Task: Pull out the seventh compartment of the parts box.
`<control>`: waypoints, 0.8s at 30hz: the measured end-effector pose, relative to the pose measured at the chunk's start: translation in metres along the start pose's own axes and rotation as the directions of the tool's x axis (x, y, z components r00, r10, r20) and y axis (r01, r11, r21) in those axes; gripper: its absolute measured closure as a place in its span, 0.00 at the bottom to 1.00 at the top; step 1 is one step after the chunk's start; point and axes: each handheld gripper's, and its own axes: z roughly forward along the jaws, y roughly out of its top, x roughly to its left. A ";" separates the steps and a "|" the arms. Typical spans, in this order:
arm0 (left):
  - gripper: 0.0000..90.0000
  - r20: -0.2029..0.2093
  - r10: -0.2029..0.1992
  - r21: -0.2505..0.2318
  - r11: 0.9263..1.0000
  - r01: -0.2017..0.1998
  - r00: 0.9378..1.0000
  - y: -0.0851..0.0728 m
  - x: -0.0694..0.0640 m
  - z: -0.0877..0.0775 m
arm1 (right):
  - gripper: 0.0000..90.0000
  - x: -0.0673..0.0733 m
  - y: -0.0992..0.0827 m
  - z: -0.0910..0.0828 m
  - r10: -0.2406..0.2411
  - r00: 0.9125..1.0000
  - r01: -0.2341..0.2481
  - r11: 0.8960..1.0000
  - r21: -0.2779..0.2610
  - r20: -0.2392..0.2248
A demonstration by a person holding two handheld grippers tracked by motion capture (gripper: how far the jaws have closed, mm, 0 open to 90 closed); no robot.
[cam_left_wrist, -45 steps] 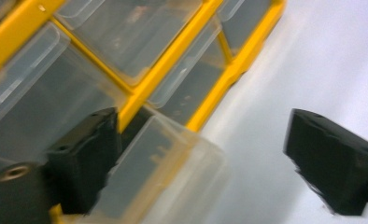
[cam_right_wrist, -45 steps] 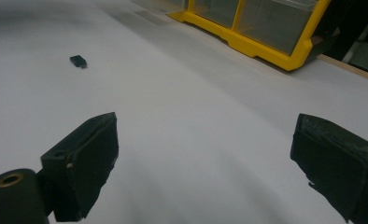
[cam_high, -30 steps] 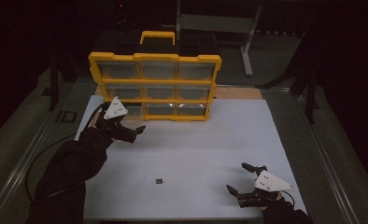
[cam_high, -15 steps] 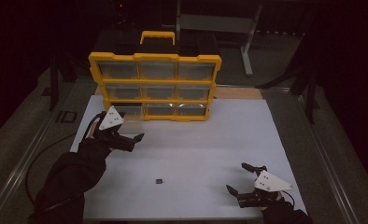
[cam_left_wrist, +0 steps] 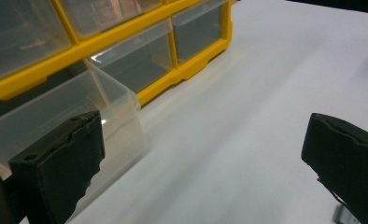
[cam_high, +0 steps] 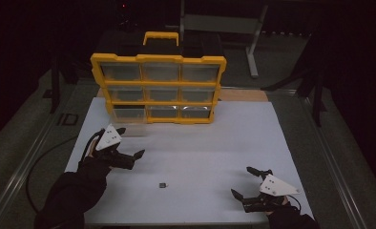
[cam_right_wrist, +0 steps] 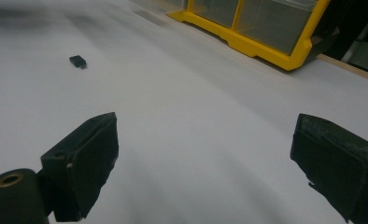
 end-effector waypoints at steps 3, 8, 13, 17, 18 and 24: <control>0.00 0.006 -0.007 -0.008 1.000 0.007 1.000 -0.008 -0.004 -0.003 | 0.09 0.000 0.000 0.000 0.002 1.000 -0.002 1.000 0.000 0.001; 0.00 0.018 -0.015 -0.015 1.000 0.015 1.000 -0.020 -0.011 -0.006 | 0.09 0.000 0.000 0.000 -0.002 1.000 0.002 1.000 -0.002 0.002; 0.00 0.039 -0.033 -0.030 0.999 0.035 0.999 -0.034 -0.020 -0.007 | 0.09 0.000 0.000 0.000 -0.005 1.000 0.005 1.000 0.000 0.001; 0.00 0.052 -0.035 -0.026 0.999 0.036 0.998 -0.044 -0.025 -0.008 | 0.09 0.000 0.000 -0.001 -0.004 1.000 0.004 1.000 0.001 0.001; 0.00 0.048 -0.026 -0.024 0.999 0.027 0.999 -0.046 -0.026 -0.009 | 0.09 0.001 0.000 0.000 -0.003 1.000 0.003 1.000 0.001 0.000; 0.00 0.054 -0.027 -0.025 0.999 0.028 0.998 -0.055 -0.031 -0.015 | 0.09 0.001 0.000 -0.001 -0.006 1.000 0.006 1.000 0.002 -0.002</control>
